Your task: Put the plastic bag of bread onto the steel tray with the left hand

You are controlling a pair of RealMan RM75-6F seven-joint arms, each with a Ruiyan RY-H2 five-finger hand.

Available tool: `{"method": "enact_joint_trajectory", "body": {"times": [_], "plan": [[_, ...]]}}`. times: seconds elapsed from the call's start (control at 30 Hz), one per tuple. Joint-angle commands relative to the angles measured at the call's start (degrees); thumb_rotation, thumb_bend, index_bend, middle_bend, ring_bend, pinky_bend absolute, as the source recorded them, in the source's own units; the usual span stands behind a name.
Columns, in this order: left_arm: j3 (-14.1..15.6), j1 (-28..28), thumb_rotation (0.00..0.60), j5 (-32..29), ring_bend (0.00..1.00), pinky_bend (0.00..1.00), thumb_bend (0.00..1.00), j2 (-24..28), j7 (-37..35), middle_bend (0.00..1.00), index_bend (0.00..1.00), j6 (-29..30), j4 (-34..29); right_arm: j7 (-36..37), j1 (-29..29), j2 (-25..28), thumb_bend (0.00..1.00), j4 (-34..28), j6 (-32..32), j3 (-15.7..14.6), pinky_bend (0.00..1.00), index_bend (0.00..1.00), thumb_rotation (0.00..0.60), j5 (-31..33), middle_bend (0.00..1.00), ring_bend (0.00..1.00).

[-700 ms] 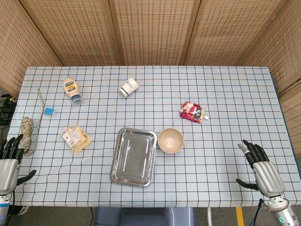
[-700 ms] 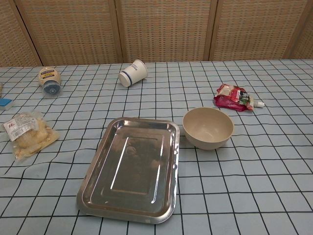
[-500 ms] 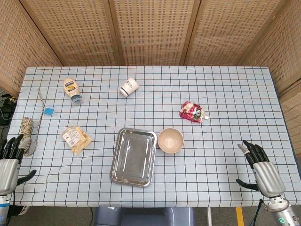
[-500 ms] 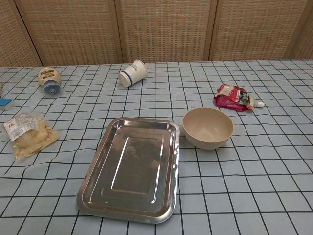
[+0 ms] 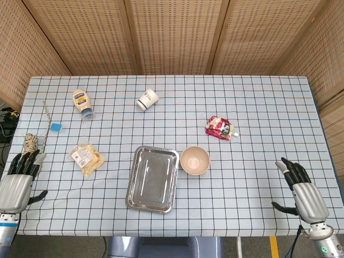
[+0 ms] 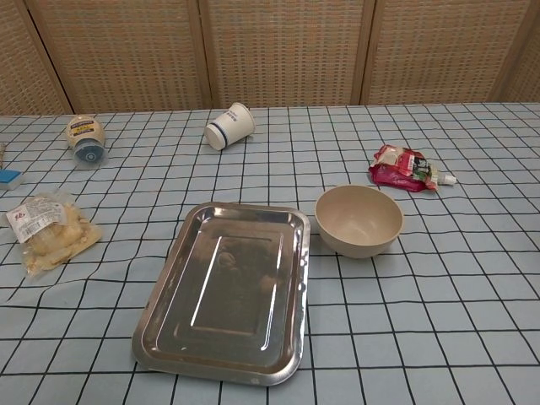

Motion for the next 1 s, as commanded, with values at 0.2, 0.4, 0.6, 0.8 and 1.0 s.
{"method": "enact_joint_trajectory", "body": {"times": [0.2, 0.4, 0.6, 0.8, 1.0], "plan": [[-2.10, -9.75, 0.600, -3.68, 0.00, 0.00, 0.00, 0.41, 2.19, 0.00, 0.00, -14.69, 6.34, 0.55, 0.32, -0.36, 0.04, 0.76, -1.02, 0.35, 0.00, 0.01, 0.600, 1.23, 0.00, 0.00], [-2.80, -16.31, 0.600, -6.98, 0.00, 0.00, 0.00, -2.16, 2.97, 0.00, 0.00, -24.97, 10.48, 0.56, 0.68, -0.76, 0.04, 1.47, -2.18, 0.75, 0.00, 0.01, 0.600, 2.64, 0.00, 0.00], [-3.01, -20.83, 0.600, -8.40, 0.00, 0.00, 0.00, -5.90, 6.45, 0.00, 0.00, -29.70, 14.45, 0.28, 0.95, -1.26, 0.04, 2.25, -3.17, 1.12, 0.00, 0.01, 0.600, 3.94, 0.00, 0.00], [-2.15, -23.93, 0.600, -10.17, 0.00, 0.00, 0.00, -9.24, 9.01, 0.00, 0.00, -33.46, 17.04, 0.47, 1.18, -1.76, 0.04, 3.15, -3.73, 1.65, 0.00, 0.01, 0.600, 5.04, 0.00, 0.00], [-1.80, -25.77, 0.600, -12.10, 0.00, 0.00, 0.00, -12.63, 10.69, 0.00, 0.00, -34.71, 20.11, 1.56, 1.13, -1.78, 0.04, 3.89, -3.55, 2.29, 0.00, 0.01, 0.600, 5.90, 0.00, 0.00]]}}
